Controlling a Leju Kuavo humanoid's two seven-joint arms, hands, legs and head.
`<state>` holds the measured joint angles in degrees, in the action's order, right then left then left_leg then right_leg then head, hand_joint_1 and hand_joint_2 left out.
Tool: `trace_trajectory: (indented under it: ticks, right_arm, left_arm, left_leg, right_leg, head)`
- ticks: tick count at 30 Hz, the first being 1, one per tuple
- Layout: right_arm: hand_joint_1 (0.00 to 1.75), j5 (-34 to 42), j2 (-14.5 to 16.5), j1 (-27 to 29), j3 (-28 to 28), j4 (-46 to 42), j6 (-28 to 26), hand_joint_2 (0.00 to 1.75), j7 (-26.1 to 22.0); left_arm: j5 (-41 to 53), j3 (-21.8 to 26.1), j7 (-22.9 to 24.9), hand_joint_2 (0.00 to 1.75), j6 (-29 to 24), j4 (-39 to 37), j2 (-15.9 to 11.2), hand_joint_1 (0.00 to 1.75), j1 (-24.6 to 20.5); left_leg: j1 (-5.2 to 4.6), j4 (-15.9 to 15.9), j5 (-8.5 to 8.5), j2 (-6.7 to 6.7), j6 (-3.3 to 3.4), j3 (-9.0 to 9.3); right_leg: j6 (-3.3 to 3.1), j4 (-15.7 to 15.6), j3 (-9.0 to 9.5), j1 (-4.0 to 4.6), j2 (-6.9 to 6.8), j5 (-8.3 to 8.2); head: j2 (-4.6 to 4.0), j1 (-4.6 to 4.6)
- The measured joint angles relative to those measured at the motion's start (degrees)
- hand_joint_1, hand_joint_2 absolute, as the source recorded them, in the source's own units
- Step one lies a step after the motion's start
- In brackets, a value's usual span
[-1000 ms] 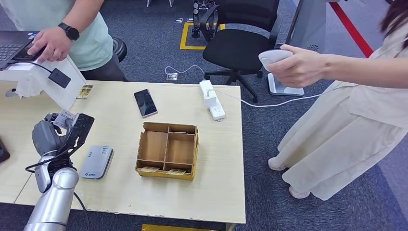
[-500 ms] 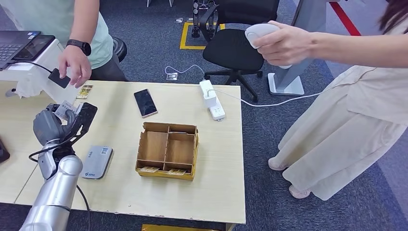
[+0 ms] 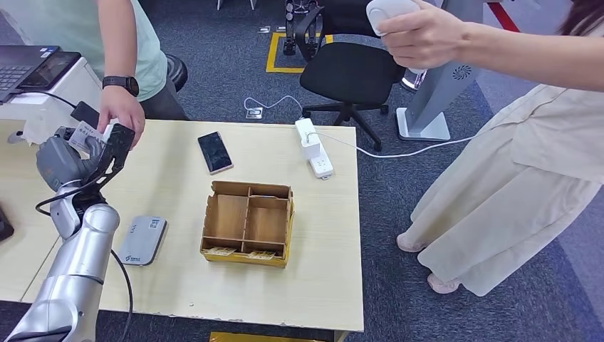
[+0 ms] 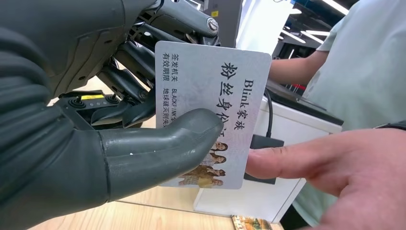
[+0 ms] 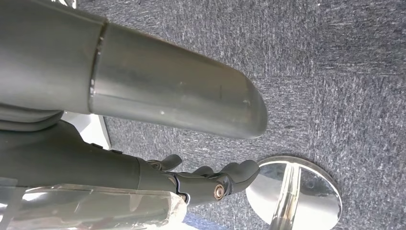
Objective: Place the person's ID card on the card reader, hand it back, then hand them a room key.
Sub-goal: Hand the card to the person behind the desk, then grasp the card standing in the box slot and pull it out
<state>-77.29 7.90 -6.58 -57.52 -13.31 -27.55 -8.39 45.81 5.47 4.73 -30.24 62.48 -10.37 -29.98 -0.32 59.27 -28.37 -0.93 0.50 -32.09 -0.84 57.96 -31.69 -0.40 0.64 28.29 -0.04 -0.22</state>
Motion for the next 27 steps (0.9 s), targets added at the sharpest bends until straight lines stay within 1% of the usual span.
trace_trajectory:
  ticks: [4,7,12,13,16,17,19,22,26,27]
  right_arm:
    - [0.0,-0.02,0.15,-0.01,0.24,0.0,-0.06,0.0,0.0]
    - [0.0,0.02,0.25,-0.01,0.5,0.0,-0.12,0.0,0.0]
    - [0.0,0.21,0.37,-0.02,0.75,0.02,-0.2,0.0,0.0]
    - [0.0,0.32,0.38,-0.01,0.81,0.02,-0.21,0.0,0.0]
    - [0.0,0.66,0.45,-0.02,0.9,0.02,-0.21,0.0,0.0]
    - [0.0,0.72,0.48,-0.02,0.91,0.02,-0.2,0.0,0.0]
    - [0.0,0.83,0.53,-0.02,0.96,0.02,-0.18,0.0,-0.01]
    - [0.0,1.08,0.56,0.06,1.03,0.04,-0.19,0.0,-0.11]
    - [0.0,1.31,0.56,0.12,1.04,0.13,-0.18,0.0,-0.16]
    - [0.0,1.38,0.56,0.11,1.04,0.14,-0.19,0.0,-0.13]
  left_arm:
    - [-0.26,-0.01,-0.71,1.75,-2.09,-0.03,-0.01,1.75,-0.4]
    - [-2.09,-0.01,-2.2,1.75,-3.52,-0.03,0.09,1.75,-0.95]
    - [-3.89,-0.01,-3.48,1.75,-4.13,-0.03,0.57,1.72,-2.2]
    - [-4.08,-0.04,-3.65,1.75,-4.08,-0.03,0.68,1.49,-2.37]
    - [-4.68,-0.38,-4.21,1.75,-3.69,-0.03,1.02,0.24,-2.63]
    - [-4.77,-0.6,-4.25,1.75,-3.46,-0.03,1.1,0.04,-2.65]
    - [-4.91,-1.15,-4.25,1.75,-2.75,-0.03,1.29,0.0,-2.6]
    - [-5.22,-1.8,-4.24,1.75,-1.85,-0.03,1.44,0.0,-2.15]
    - [-5.23,-2.44,-4.25,0.0,-1.83,-0.03,1.48,0.0,-1.43]
    - [-5.08,-2.54,-4.25,0.0,-1.93,-0.03,1.48,0.0,-1.34]
  left_leg:
    - [0.0,0.0,0.0,0.0,0.0,0.0]
    - [0.0,0.0,0.0,0.0,0.0,0.0]
    - [0.0,0.0,0.0,0.0,0.0,0.0]
    - [0.0,0.0,0.0,0.0,0.0,0.0]
    - [0.0,0.01,0.0,0.0,0.0,0.0]
    - [0.0,0.01,0.0,0.0,0.0,0.0]
    - [0.0,0.01,0.0,0.0,0.0,-0.01]
    - [0.0,0.01,-0.01,0.02,0.01,-0.02]
    - [0.0,0.0,0.0,0.02,0.01,-0.03]
    - [0.0,0.0,0.0,0.02,0.01,-0.03]
  right_leg:
    - [0.0,0.0,-0.01,0.0,0.0,0.0]
    - [0.0,0.0,-0.02,0.0,0.0,0.0]
    - [0.01,0.0,-0.01,0.0,0.0,-0.01]
    - [0.01,0.0,-0.01,0.0,0.0,-0.01]
    - [0.03,0.0,-0.02,0.0,0.01,-0.02]
    - [0.03,0.0,-0.02,0.0,0.01,-0.02]
    - [0.03,0.0,-0.01,0.0,0.01,-0.02]
    - [0.03,0.0,-0.02,0.0,0.04,-0.02]
    - [0.03,0.0,-0.03,0.0,0.03,-0.02]
    - [0.03,0.0,-0.03,0.0,0.03,-0.02]
  head:
    - [-0.01,-0.01]
    - [-0.01,-0.01]
    - [0.0,0.0]
    - [-0.01,-0.01]
    - [-0.01,-0.01]
    - [0.0,-0.01]
    - [-0.01,0.0]
    - [-0.01,-0.01]
    - [-0.01,-0.01]
    - [0.0,-0.01]
